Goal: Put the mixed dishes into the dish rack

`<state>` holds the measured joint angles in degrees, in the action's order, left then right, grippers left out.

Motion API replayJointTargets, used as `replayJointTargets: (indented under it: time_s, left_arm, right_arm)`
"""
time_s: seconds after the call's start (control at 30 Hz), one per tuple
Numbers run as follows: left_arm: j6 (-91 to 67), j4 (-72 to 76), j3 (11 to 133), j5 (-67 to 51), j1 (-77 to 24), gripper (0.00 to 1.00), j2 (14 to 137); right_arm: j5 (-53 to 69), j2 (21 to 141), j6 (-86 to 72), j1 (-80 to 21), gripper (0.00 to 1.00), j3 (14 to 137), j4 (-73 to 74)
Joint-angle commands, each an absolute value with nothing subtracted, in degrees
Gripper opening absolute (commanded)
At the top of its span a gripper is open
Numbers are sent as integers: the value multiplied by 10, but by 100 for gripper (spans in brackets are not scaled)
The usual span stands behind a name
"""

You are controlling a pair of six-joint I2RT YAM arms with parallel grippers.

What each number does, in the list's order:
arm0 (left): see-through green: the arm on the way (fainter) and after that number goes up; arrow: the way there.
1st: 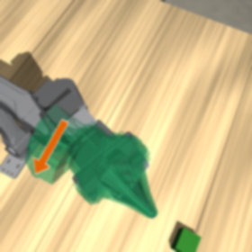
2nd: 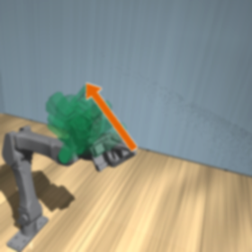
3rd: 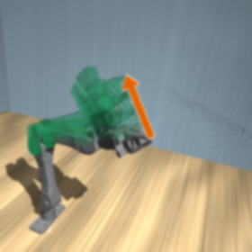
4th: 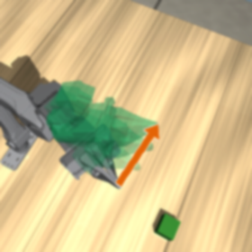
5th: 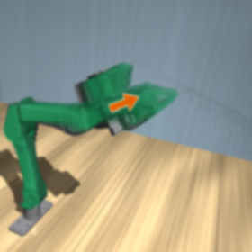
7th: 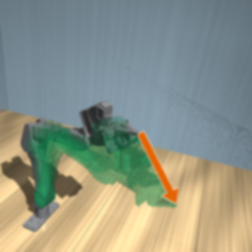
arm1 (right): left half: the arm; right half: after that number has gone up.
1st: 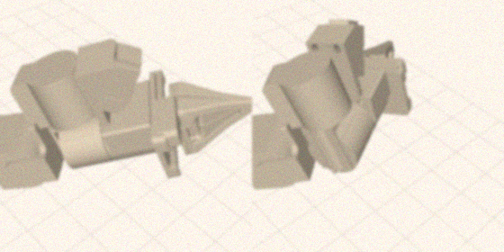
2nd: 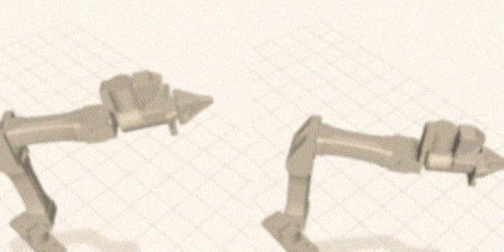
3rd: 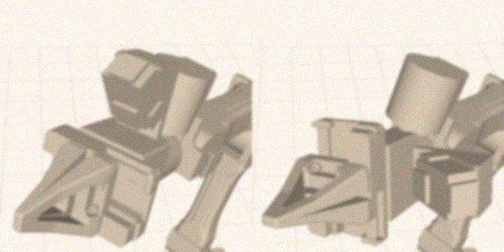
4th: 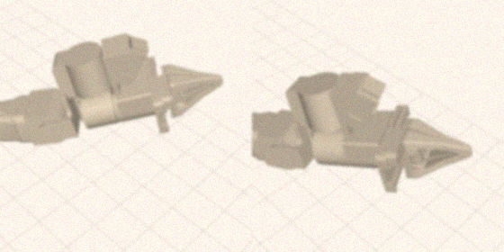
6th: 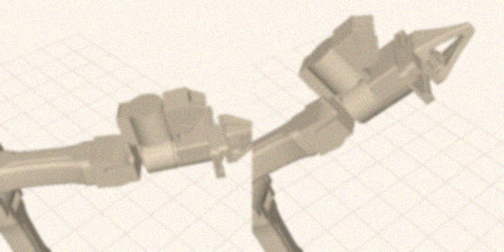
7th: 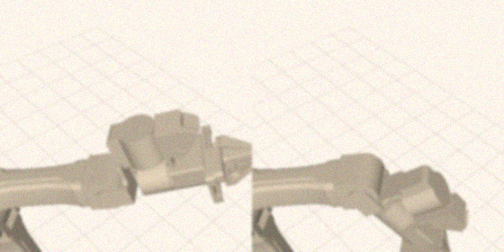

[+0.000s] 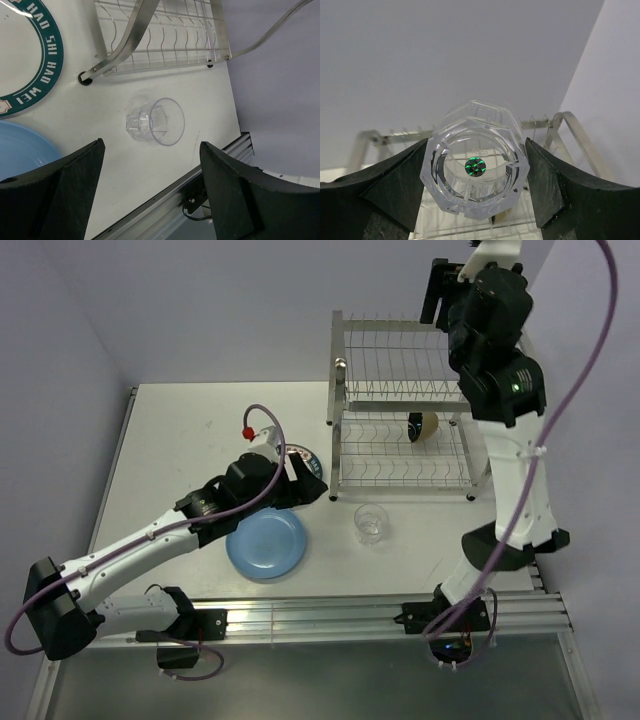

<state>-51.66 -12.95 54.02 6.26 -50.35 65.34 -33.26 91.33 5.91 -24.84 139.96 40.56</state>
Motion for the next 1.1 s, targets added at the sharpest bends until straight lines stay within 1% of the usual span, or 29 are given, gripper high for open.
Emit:
replayJointTargets:
  time_s: [0.0,0.1,0.17,0.3,0.47,0.53,0.63,0.77,0.93,0.97,1.07]
  left_arm:
    - [-489,-115,541,45,-507,82,667]
    - [-490,-110,529,34,-508,82,679]
    - [-490,-102,521,27,-509,82,690]
    - [-494,-85,512,16,-512,82,713]
    - [-501,-71,516,12,-533,80,743]
    - [-502,-73,521,16,-540,80,749]
    - [-503,-73,526,23,-552,80,755]
    - [-504,-80,533,28,-562,80,774]
    - [-509,-76,538,35,-564,81,794]
    - [-509,-74,541,37,-564,81,801]
    - [-507,-76,554,36,-564,81,819]
  right_arm:
    - [-259,946,62,-186,0,1434,453]
    - [-199,974,31,-136,0,1426,481]
    - [-202,990,15,-125,0,1423,498]
    - [-194,985,-24,-105,0,1385,506]
    - [-150,1017,-92,-59,0,1441,575]
    - [-142,1020,-101,-44,0,1437,581]
    - [-134,1014,-114,-33,0,1416,583]
    - [-128,1032,-121,-25,0,1426,613]
    - [-141,1047,-120,-24,0,1426,617]
    - [-141,1049,-120,-24,1,1427,618]
    - [-145,1063,-120,-21,8,1434,624]
